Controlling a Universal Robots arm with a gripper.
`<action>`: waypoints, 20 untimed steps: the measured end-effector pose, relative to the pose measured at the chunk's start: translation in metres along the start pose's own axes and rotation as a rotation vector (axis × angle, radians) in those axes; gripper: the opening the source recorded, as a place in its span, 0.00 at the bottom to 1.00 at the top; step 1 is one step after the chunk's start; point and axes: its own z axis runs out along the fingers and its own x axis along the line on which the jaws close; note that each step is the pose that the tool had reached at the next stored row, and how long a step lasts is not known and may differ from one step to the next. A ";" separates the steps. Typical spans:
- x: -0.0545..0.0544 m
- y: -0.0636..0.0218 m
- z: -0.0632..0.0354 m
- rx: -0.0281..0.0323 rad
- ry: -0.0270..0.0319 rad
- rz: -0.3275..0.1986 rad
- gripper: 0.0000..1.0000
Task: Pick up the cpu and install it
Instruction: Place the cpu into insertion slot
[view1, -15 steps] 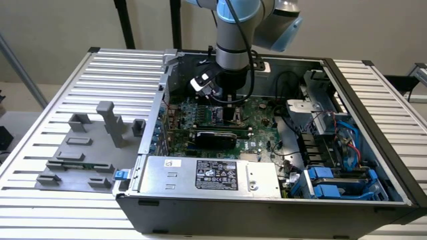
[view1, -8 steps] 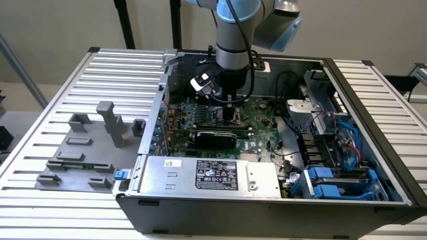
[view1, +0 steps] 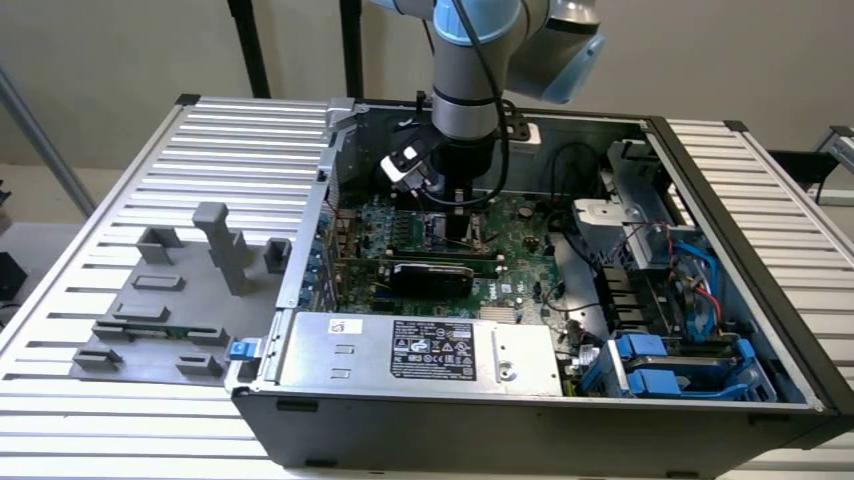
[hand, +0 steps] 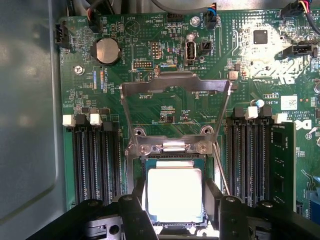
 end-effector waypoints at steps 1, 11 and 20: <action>0.000 0.0000 0.0000 0.0000 0.0001 0.000 0.54; 0.000 0.0001 -0.0030 0.0000 0.0003 0.000 0.54; 0.000 0.0001 -0.0032 0.0007 0.0001 -0.004 0.54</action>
